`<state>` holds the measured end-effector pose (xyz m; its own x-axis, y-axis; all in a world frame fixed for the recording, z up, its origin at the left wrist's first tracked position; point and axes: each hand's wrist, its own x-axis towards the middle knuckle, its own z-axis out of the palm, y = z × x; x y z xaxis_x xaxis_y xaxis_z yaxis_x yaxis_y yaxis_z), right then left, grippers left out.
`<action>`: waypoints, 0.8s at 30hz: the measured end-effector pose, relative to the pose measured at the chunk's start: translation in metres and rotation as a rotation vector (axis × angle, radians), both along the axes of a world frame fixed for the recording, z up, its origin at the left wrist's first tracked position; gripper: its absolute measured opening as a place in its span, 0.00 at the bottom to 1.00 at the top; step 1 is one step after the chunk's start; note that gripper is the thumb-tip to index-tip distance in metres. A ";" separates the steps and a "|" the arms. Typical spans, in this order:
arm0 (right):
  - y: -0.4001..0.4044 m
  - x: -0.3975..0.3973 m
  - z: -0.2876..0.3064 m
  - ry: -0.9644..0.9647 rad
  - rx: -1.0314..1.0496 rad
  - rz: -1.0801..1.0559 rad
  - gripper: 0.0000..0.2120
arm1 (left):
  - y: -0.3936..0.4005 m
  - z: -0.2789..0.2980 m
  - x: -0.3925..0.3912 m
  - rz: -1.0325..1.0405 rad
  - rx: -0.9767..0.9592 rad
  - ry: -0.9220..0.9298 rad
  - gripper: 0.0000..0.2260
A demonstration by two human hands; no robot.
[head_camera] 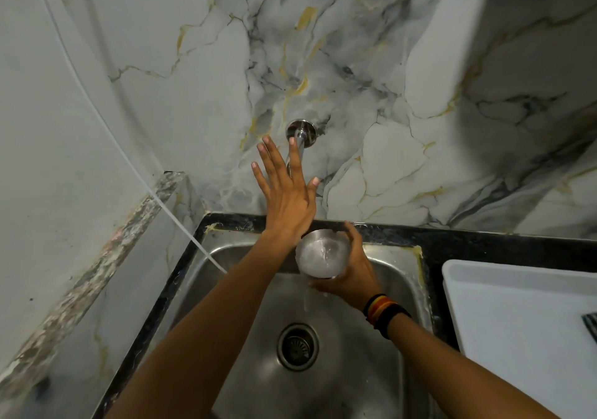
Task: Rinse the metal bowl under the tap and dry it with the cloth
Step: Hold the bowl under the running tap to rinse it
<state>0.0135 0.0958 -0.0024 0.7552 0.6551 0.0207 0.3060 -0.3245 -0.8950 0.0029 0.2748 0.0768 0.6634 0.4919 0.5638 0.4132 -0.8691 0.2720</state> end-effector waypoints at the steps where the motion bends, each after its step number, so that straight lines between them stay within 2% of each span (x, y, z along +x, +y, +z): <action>1: -0.002 0.000 0.000 0.003 0.002 0.000 0.71 | -0.004 -0.001 0.002 0.036 0.018 0.003 0.37; 8: -0.034 -0.015 0.000 -0.008 0.008 0.036 0.71 | -0.021 0.002 0.018 0.193 0.213 0.106 0.43; 11: -0.065 -0.016 0.004 -0.031 0.002 -0.043 0.70 | -0.022 0.003 0.020 0.184 0.205 0.082 0.46; 14: -0.091 -0.010 0.013 -0.104 -0.018 -0.081 0.67 | -0.016 0.001 0.014 0.104 0.267 0.123 0.44; 18: -0.101 -0.005 0.028 -0.202 -0.134 0.007 0.64 | -0.018 0.008 0.007 0.065 0.202 0.146 0.42; 24: -0.086 -0.008 0.047 -0.441 -0.365 0.222 0.61 | -0.008 0.010 -0.004 -0.036 0.293 0.209 0.41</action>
<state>0.0058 0.0101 0.0446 0.5710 0.8197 0.0445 0.7178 -0.4723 -0.5116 -0.0008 0.2670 0.0870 0.7931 0.3042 0.5278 0.4016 -0.9125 -0.0775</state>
